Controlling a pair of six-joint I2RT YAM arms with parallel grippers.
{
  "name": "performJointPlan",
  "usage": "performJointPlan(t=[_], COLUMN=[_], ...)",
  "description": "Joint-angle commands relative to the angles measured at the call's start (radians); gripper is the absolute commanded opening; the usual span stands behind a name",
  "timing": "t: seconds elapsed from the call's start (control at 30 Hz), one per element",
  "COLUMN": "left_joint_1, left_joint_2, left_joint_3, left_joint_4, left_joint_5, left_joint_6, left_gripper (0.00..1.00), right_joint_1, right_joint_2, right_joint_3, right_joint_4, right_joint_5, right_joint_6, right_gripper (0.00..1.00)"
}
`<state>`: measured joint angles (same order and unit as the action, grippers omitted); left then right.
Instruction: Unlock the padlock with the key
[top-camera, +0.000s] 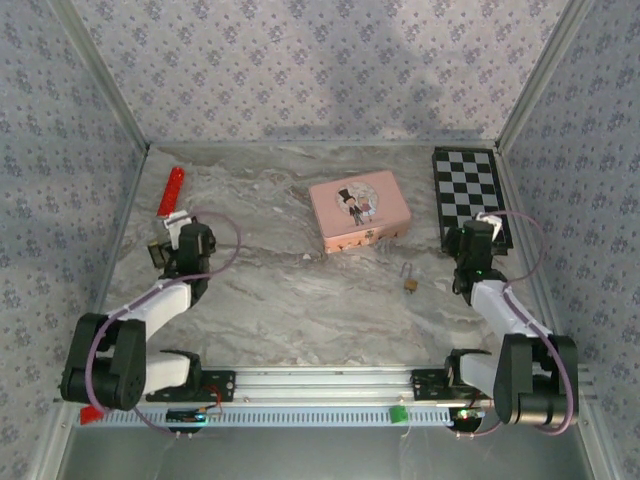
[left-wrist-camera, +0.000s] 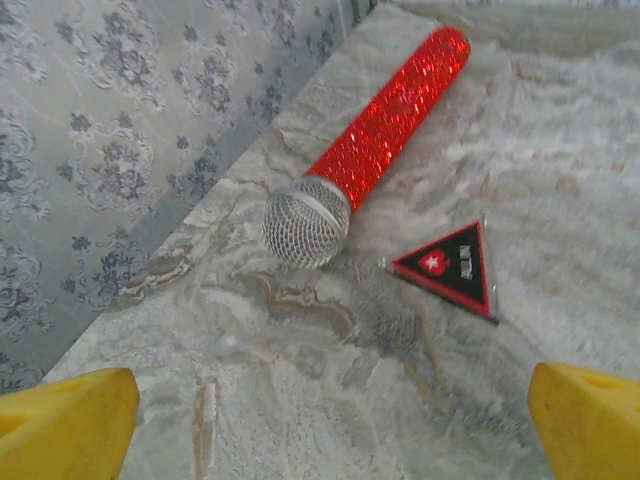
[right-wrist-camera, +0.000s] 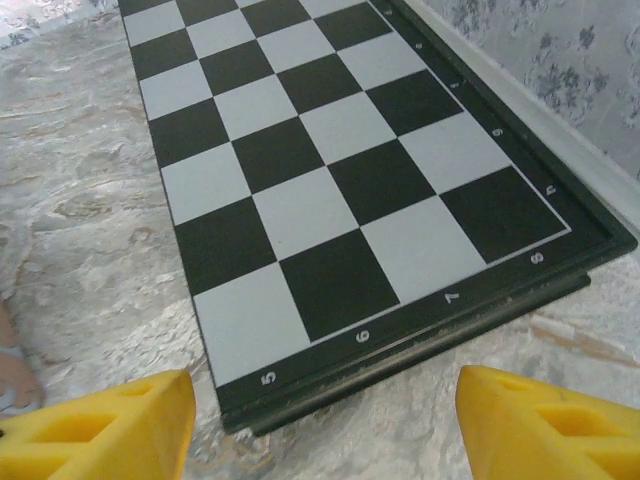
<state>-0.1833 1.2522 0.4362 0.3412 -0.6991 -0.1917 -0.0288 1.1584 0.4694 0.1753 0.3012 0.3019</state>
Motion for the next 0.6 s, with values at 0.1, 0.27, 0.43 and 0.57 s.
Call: performJointPlan(t=[0.1,0.27,0.43,0.57], left_joint_1=[0.031,0.077,0.105,0.130], left_joint_2=[0.087,0.147,0.249,0.278], left_joint_3=[-0.061,-0.150,-0.113,-0.055], left_joint_4=[0.346,0.597,0.620,0.528], left_joint_5=[0.120,0.213,0.434,0.436], left_joint_6=[0.161,0.153,0.197,0.166], left_gripper=[0.99,1.00,1.00,1.00], right_joint_1=[0.077,0.081,0.026,0.019], right_joint_2=[0.123,0.219,0.280,0.303], right_joint_3=[-0.038,-0.025,-0.058,-0.088], right_joint_4=[0.277,0.397,0.542,0.607], right_joint_5=[0.122,0.014,-0.166,-0.219], right_joint_6=[-0.180,-0.279,-0.320,-0.337], right_gripper=[0.73,0.74,0.76,0.79])
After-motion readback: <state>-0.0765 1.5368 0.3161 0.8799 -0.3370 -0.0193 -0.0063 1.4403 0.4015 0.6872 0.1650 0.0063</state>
